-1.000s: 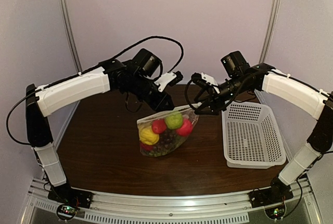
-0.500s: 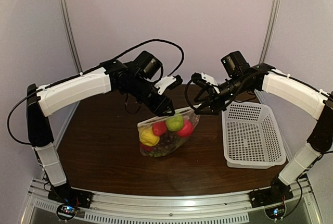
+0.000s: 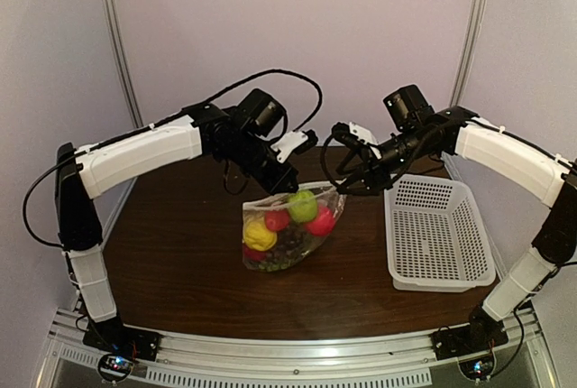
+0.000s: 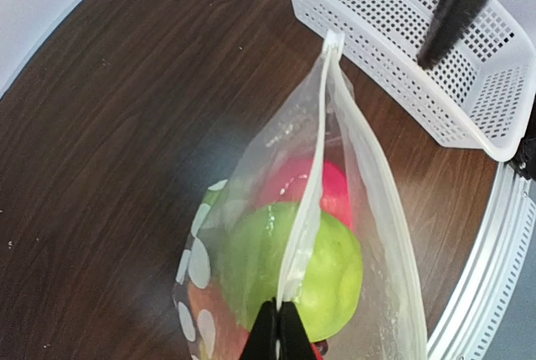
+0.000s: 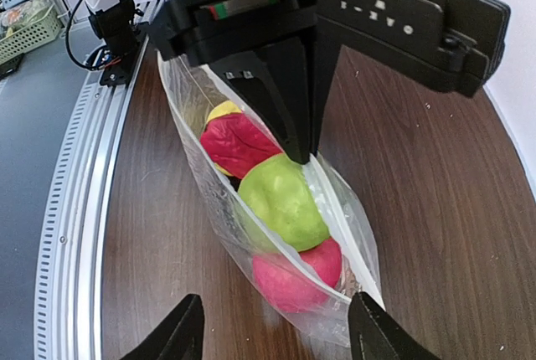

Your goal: Open the zip-top bag and remove the fake food

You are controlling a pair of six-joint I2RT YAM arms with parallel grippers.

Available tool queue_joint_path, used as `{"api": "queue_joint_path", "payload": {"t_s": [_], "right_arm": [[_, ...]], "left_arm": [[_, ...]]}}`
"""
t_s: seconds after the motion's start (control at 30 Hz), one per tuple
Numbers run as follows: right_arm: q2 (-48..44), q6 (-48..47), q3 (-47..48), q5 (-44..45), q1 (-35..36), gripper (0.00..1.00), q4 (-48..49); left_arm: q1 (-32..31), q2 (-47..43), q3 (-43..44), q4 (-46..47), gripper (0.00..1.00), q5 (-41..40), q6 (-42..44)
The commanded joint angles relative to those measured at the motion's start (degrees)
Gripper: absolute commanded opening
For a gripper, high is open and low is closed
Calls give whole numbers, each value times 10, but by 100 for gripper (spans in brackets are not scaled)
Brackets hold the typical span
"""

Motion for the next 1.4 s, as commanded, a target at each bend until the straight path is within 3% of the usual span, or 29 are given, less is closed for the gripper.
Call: {"api": "queue_joint_path", "payload": {"t_s": [0.0,0.17,0.33,0.63,0.97,1.17,1.37], "right_arm": [[-4,10,50,11,3,58,-7],[-3,39,70,34,2,52,24],[-10,42,61,45,5,49,41],[-11,-14,12,138,60,45,43],[36,-72,-3,277,140,40,60],[54,-45,-42,354,149,32,146],[66,-5,-100,400,149,39,232]], "left_arm": [[41,14,66,11,0,-31,24],[64,11,136,47,0,-23,20],[64,5,137,81,0,24,10],[64,6,-35,208,0,83,-2],[64,-7,-93,252,0,94,-39],[64,-27,-129,295,0,83,-100],[64,-46,-149,326,0,102,-136]]}}
